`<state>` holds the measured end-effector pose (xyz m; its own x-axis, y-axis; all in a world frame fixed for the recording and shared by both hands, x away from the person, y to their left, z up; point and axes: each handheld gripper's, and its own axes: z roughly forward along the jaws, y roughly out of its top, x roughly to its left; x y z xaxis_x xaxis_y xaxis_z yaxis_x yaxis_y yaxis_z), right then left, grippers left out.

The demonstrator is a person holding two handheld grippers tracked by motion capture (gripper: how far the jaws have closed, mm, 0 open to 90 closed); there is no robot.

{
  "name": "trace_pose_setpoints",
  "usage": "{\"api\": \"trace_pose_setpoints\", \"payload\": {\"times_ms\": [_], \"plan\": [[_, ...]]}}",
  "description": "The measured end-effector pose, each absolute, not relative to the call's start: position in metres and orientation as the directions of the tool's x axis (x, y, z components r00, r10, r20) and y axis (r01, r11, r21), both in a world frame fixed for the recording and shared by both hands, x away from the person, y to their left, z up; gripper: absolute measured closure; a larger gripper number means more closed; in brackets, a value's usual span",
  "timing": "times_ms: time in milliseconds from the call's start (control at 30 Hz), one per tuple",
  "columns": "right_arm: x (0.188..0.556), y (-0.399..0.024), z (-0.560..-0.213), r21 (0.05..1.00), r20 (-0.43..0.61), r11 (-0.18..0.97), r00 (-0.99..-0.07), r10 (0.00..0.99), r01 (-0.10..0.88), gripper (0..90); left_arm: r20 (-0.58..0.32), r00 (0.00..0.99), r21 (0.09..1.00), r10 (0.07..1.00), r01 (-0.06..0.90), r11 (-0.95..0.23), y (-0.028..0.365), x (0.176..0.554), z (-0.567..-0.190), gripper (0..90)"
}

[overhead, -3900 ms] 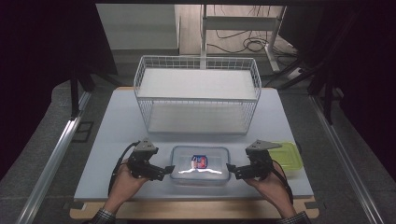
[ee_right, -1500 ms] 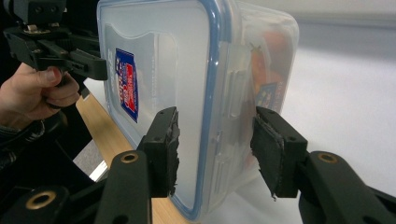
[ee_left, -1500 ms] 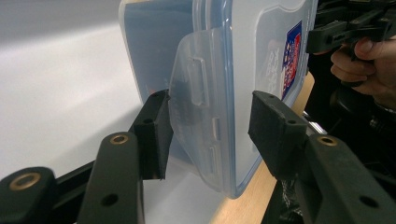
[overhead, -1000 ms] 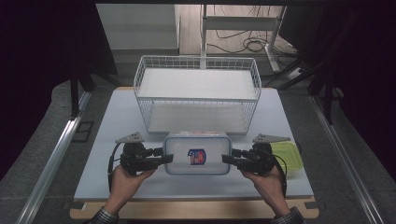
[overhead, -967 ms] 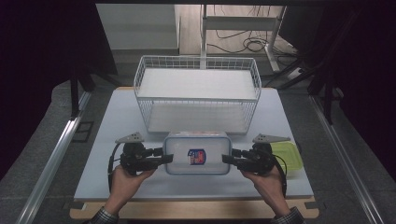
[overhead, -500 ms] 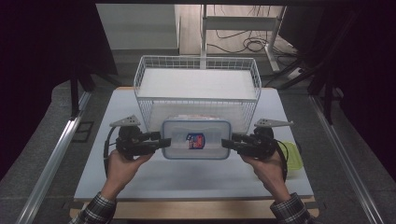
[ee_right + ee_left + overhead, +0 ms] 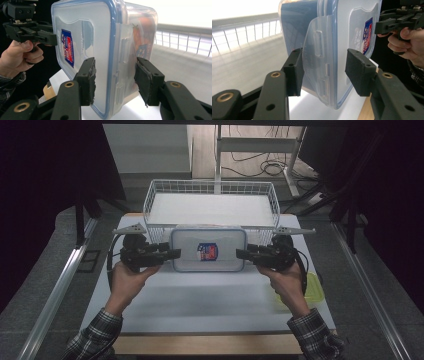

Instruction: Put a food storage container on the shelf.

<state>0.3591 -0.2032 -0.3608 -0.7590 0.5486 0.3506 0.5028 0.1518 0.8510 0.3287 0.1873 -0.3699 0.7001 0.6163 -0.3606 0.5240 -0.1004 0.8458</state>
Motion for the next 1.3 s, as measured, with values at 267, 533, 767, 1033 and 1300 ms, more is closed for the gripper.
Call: {"api": "trace_pose_setpoints", "payload": {"times_ms": [267,533,767,1033,1300], "plan": [[0.378,-0.197,-0.338,0.862,0.343,0.137,-0.760,0.552,0.488,51.9,-0.354,0.697,0.855,0.623,0.511,-0.086,0.192,0.345,-0.349,50.5],[0.394,-0.193,-0.317,0.871,0.334,0.123,-0.756,0.563,0.476,51.8,-0.362,0.701,0.858,0.615,0.508,-0.074,0.195,0.362,-0.335,50.6],[0.409,-0.192,-0.308,0.870,0.348,0.103,-0.748,0.566,0.483,51.7,-0.373,0.694,0.860,0.615,0.508,-0.052,0.198,0.378,-0.323,50.7],[0.424,-0.189,-0.301,0.868,0.357,0.091,-0.741,0.569,0.488,51.6,-0.382,0.686,0.858,0.619,0.513,-0.039,0.200,0.394,-0.315,50.7],[0.442,-0.189,-0.300,0.859,0.371,0.081,-0.723,0.583,0.506,51.3,-0.402,0.678,0.849,0.616,0.527,-0.025,0.199,0.416,-0.313,50.6]]}}
